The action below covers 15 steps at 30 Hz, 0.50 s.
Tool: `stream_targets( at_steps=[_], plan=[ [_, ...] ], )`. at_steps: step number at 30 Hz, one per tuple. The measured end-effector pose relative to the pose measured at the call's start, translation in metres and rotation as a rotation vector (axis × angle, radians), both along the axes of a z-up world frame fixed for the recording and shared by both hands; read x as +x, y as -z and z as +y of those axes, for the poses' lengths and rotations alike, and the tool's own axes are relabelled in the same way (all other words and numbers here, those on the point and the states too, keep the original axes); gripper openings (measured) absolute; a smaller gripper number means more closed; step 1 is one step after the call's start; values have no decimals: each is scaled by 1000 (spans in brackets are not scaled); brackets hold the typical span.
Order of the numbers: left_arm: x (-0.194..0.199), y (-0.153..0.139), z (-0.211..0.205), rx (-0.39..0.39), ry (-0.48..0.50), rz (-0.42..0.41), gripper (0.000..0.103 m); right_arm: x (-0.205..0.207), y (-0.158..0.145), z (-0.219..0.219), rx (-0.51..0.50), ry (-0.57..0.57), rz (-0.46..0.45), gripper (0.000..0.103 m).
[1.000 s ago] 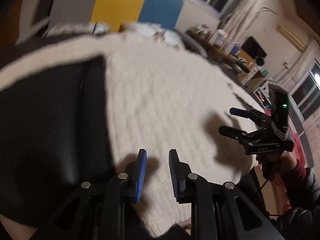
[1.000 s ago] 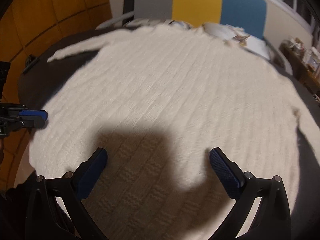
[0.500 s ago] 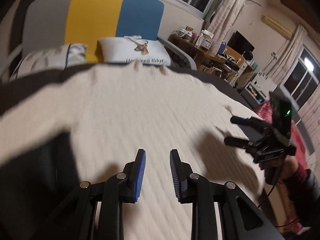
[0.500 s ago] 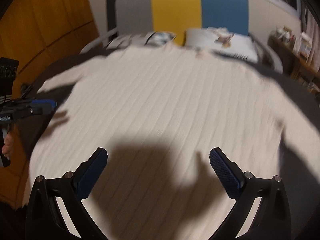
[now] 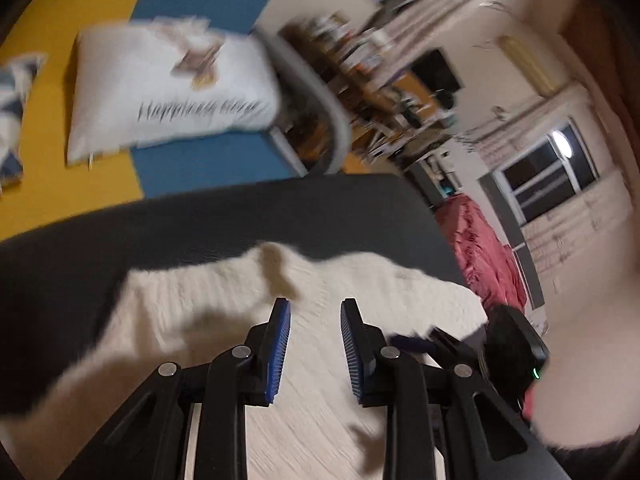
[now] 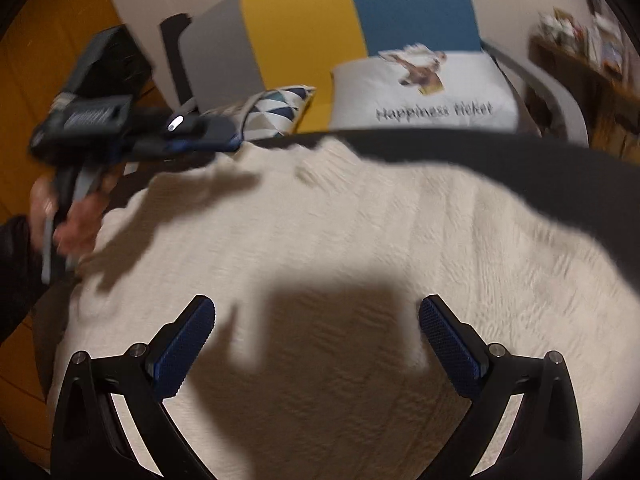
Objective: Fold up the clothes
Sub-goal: 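Roll the left gripper and close it on the sweater edge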
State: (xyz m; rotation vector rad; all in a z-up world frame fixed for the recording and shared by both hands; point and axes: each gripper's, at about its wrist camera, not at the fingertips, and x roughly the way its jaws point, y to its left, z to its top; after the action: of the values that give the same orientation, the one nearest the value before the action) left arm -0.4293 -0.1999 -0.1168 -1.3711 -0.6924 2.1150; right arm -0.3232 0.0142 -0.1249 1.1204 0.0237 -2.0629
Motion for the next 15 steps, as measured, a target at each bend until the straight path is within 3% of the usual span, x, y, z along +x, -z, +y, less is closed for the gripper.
stream_targets(
  at_steps=[4,11,12,14,15],
  plan=[
    [-17,21,1,48,15,-78,26,0,-1,7,-35,7,-9,103],
    [-30,36,18,121,20,-103,23,2,-3,2,2,5,17,103],
    [-31,34,24,105,23,-93,18,3,-5,1,22,3,30,103],
    [-29,19,36,-19,21,3,1,5,-12,-4,75,-12,78,103],
    [-26,10,39,-40,16,52,2,4,-16,-7,104,-24,111,103]
  ],
)
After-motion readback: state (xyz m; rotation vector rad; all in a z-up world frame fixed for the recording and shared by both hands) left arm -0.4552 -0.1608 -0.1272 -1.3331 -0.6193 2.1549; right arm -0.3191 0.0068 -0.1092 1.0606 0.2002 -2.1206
